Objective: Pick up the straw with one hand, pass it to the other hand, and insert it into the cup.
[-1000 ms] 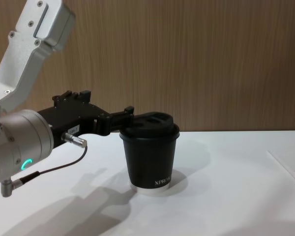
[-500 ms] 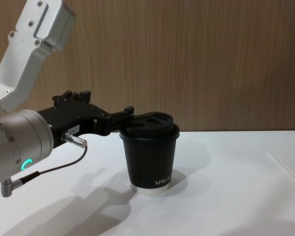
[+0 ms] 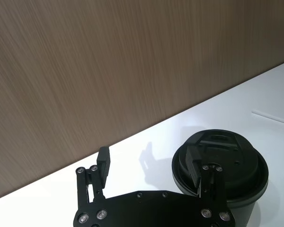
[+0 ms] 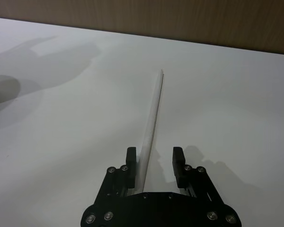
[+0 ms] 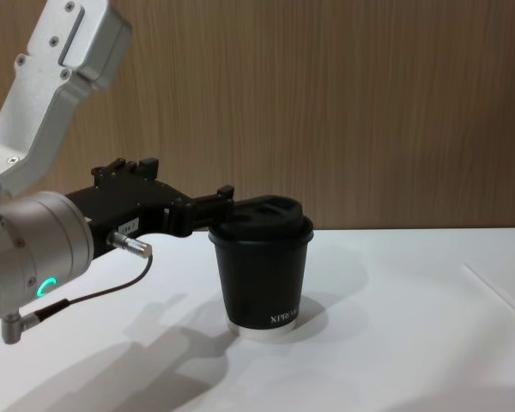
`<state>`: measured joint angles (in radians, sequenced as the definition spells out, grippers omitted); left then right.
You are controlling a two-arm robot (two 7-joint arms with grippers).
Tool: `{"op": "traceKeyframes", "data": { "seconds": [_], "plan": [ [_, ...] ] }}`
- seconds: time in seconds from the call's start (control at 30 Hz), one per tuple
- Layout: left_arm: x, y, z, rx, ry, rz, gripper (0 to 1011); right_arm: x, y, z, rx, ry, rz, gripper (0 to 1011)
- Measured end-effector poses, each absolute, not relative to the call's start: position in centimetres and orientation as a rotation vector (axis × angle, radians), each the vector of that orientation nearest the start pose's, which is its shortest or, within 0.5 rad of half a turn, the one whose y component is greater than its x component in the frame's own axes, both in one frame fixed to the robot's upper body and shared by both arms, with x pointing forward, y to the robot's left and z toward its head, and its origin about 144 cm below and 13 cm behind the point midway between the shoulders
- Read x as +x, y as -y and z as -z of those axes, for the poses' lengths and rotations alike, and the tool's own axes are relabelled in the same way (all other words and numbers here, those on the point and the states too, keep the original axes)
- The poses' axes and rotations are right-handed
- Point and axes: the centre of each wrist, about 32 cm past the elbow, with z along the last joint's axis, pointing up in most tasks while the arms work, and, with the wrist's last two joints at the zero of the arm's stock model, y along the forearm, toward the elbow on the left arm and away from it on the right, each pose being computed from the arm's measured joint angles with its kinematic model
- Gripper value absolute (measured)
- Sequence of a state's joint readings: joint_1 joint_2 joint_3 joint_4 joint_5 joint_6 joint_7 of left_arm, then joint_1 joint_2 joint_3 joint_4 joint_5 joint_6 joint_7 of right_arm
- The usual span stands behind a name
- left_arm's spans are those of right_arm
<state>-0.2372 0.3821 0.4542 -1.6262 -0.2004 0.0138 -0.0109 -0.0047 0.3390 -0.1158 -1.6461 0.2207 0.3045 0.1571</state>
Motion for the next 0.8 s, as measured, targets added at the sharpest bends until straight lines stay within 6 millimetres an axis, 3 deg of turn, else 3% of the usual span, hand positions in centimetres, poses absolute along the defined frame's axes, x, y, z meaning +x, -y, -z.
{"op": "traceKeyframes", "data": {
  "seconds": [0.5,0.8],
  "plan": [
    [49.2,-19.84,-120.44,0.061,0.268,-1.124,1003,45.29,28.07,-116.45,-0.298,-0.128,1.268,63],
    [49.2,-19.84,-120.44,0.061,0.268,-1.124,1003,45.22,27.8,-116.47,-0.288,-0.12,1.26,1]
  ]
}}
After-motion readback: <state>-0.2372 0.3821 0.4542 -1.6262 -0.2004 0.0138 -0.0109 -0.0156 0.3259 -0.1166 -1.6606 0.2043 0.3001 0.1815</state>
